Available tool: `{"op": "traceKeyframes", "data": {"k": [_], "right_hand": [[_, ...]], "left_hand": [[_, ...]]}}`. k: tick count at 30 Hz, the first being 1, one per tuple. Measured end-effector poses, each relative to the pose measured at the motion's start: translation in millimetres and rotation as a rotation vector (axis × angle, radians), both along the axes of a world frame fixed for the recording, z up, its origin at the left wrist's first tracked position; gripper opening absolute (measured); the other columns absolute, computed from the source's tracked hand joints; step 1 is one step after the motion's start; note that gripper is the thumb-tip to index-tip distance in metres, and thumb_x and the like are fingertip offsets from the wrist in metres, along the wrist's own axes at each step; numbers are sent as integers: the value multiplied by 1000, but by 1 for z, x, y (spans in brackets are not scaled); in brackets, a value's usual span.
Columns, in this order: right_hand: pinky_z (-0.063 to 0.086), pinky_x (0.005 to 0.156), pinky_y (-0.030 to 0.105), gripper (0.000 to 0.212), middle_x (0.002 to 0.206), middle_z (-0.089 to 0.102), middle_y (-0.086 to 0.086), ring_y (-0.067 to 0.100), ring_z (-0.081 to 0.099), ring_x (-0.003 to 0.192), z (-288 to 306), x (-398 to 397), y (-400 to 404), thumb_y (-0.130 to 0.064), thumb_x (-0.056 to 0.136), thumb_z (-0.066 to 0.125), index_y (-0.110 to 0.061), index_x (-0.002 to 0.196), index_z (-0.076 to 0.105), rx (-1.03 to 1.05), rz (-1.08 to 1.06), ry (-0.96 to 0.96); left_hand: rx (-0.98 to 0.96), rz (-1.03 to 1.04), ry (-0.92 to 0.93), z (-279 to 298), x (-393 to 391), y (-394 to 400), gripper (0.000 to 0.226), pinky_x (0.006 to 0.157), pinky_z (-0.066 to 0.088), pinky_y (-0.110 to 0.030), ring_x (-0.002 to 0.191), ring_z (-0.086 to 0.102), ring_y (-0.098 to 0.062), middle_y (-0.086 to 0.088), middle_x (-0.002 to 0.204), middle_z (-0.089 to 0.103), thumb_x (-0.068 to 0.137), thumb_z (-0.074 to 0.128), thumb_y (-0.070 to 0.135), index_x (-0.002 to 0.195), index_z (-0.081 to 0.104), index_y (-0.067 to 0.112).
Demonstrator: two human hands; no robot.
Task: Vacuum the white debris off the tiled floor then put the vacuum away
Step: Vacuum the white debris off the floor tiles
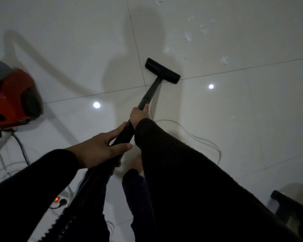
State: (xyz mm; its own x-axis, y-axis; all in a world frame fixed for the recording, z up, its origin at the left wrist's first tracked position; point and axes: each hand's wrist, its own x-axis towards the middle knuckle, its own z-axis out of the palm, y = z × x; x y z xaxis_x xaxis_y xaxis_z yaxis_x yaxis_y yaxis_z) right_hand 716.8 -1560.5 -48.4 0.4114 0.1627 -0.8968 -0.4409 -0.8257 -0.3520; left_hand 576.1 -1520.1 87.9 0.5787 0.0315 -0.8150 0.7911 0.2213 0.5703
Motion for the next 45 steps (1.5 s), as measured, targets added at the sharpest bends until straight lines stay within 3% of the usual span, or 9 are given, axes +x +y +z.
{"op": "traceKeyframes", "data": {"k": [4, 6, 10, 22, 27, 30, 32, 38, 45], "right_hand": [[33, 92, 25, 60, 151, 34, 14, 27, 41, 133, 26, 36, -9, -17, 102, 29, -20, 153, -1, 29, 58, -21], [33, 101, 28, 58, 153, 30, 15, 29, 42, 131, 30, 51, -14, -15, 103, 26, -18, 153, -2, 67, 99, -16], [39, 83, 34, 64, 147, 37, 14, 21, 47, 82, 31, 84, -19, -19, 103, 33, -32, 154, -3, 3, 8, 4], [37, 76, 31, 64, 137, 48, 16, 21, 49, 81, 13, 149, -11, -26, 101, 35, -34, 153, -2, -45, 94, -72], [41, 79, 34, 64, 132, 52, 14, 20, 52, 76, 3, 164, 21, -29, 100, 35, -36, 153, 0, -36, 140, -92], [45, 95, 39, 64, 135, 52, 14, 29, 58, 99, -4, 175, 46, -31, 99, 36, -38, 153, 1, -31, 182, -121], [44, 100, 46, 65, 135, 51, 14, 32, 58, 107, -6, 181, 64, -32, 98, 36, -40, 152, 1, -30, 185, -117], [49, 96, 49, 67, 140, 48, 13, 34, 60, 106, 2, 193, 114, -30, 95, 37, -42, 151, 0, -23, 167, -88], [50, 95, 50, 68, 139, 46, 13, 33, 61, 104, 2, 209, 164, -28, 98, 37, -42, 151, -2, -18, 123, -56]], "left_hand": [[14, -32, -42, -16, 36, -13, 76, 69, 51, -18, 70, 65, -6, 5, 104, 65, 88, 55, 40, 143, 3, 50], [-21, -10, -49, -24, 53, -21, 79, 63, 51, -17, 63, 66, -4, 8, 84, 66, 89, 55, 40, 144, -1, 49], [-52, 0, -96, -33, 86, -38, 80, 56, 52, -12, 66, 69, -6, 7, 86, 67, 90, 53, 39, 143, -6, 50], [79, -27, -119, -50, 151, -35, 77, 52, 41, 3, 51, 58, 8, 13, 77, 50, 93, 50, 33, 146, -5, 40], [-49, 53, -155, -68, 162, -9, 86, 69, 58, -26, 67, 69, -11, -3, 86, 65, 90, 56, 34, 145, -9, 45], [54, 37, -150, -82, 174, 10, 87, 96, 49, -44, 87, 67, -14, 10, 84, 64, 86, 56, 50, 142, -10, 52], [112, -13, -151, -88, 181, 25, 88, 99, 40, -60, 103, 63, -33, 12, 87, 70, 76, 53, 69, 135, -13, 63], [-25, 25, -204, -76, 198, 77, 90, 67, 57, -20, 76, 68, -8, 3, 121, 58, 91, 54, 37, 143, -19, 45], [-36, 63, -217, -81, 213, 128, 89, 62, 54, -12, 77, 65, -2, 3, 143, 40, 92, 53, 32, 144, -19, 42]]}}
